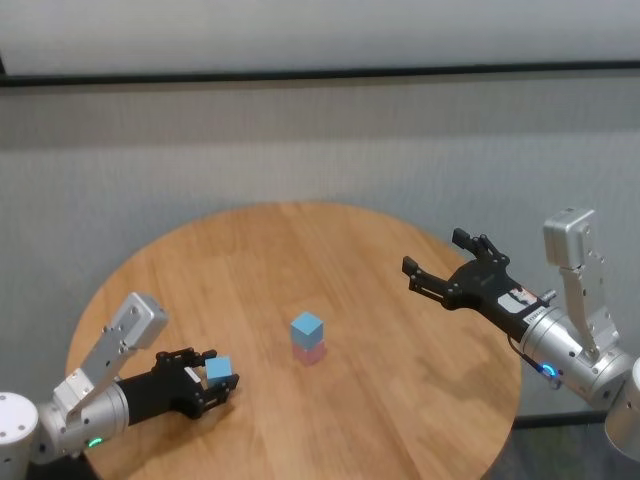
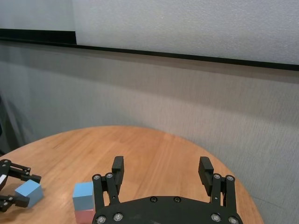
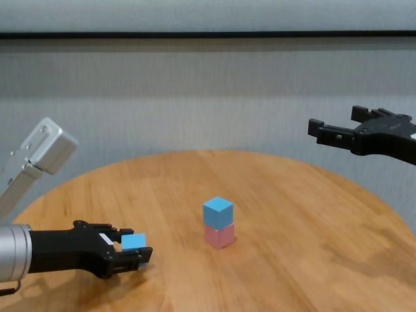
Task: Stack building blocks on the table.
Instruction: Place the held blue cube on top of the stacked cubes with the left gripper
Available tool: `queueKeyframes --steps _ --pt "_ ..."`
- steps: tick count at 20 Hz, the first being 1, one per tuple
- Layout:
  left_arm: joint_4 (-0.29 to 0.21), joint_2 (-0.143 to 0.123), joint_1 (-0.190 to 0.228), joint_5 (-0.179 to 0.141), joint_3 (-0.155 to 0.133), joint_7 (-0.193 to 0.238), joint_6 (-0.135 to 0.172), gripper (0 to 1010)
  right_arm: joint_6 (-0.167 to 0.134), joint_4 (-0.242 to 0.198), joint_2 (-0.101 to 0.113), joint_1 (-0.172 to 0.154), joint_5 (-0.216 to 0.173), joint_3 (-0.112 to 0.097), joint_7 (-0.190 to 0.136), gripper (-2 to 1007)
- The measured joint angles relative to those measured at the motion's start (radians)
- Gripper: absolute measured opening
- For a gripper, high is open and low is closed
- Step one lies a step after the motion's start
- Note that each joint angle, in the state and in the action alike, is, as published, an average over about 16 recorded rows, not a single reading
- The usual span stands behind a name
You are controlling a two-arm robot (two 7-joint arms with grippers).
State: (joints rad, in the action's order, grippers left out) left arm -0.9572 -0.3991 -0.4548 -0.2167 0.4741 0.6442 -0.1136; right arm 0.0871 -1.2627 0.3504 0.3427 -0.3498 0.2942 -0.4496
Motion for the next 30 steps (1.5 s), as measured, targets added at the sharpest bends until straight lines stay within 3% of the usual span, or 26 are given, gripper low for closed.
queueKeyframes --steps 5,12,22,30 --pt "-0.002 -0.001 0.001 -0.004 -0.002 -0.002 0.008 556 0.000 0.000 0.000 0.000 0.000 0.000 0.000 1005" --pt "-0.032 -0.009 0.006 -0.007 -0.008 -0.012 0.019 541 0.000 0.000 0.000 0.000 0.000 0.000 0.000 1005" --pt "-0.153 -0.030 -0.011 -0.003 -0.010 -0.019 0.038 541 0.000 0.000 0.000 0.000 0.000 0.000 0.000 1005" --pt "-0.217 -0.027 -0.056 0.009 0.017 -0.006 0.042 541 0.000 0.000 0.000 0.000 0.000 0.000 0.000 1005"
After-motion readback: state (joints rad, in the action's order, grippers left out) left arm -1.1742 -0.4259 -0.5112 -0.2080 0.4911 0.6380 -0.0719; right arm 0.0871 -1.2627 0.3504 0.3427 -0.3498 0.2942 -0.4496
